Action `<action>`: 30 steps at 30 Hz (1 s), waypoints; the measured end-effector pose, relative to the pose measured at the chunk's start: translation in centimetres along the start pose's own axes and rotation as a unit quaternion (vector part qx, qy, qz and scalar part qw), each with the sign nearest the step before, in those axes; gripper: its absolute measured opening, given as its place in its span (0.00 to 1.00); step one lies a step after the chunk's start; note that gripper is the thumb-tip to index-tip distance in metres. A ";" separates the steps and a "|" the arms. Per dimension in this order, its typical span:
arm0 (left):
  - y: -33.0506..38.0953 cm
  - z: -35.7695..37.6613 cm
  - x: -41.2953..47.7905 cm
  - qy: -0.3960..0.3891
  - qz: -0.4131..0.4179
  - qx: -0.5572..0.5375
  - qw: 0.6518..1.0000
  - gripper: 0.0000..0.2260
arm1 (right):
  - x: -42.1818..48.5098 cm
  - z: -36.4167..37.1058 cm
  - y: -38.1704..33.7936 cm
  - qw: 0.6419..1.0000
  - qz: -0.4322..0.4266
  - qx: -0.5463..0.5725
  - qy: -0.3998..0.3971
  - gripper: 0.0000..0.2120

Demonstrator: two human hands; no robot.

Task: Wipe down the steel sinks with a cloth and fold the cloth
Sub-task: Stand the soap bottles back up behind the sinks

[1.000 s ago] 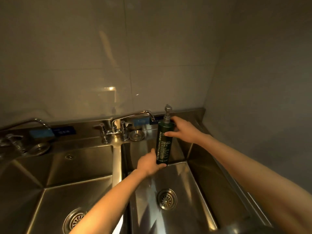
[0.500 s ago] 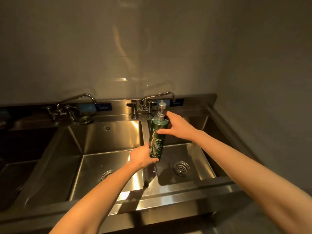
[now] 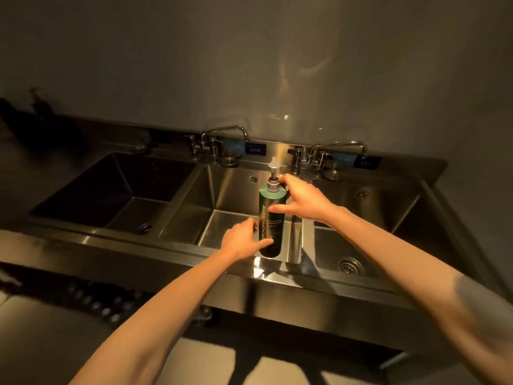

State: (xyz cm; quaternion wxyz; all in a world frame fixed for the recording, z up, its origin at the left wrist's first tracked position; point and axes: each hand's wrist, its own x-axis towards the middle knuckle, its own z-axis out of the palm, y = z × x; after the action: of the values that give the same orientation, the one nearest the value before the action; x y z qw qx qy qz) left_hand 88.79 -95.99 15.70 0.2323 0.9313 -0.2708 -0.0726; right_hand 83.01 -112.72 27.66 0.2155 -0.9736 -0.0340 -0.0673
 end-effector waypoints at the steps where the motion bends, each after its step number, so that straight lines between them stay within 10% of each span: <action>1: -0.8 -0.7 -0.5 0.010 -0.005 0.005 1.000 0.25 | 0.4 0.4 -0.9 1.000 -0.011 -0.009 -0.001 0.30; 30: -32.6 -20.5 -0.3 -0.013 -0.007 0.134 0.991 0.29 | 21.6 15.4 -26.6 0.975 -0.072 -0.209 0.011 0.32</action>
State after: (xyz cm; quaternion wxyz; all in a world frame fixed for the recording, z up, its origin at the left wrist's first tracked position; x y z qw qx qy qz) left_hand 109.30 -63.43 18.39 0.1018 0.9548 -0.2749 -0.0494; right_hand 103.63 -81.36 28.05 0.0017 -0.9913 -0.0865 -0.0987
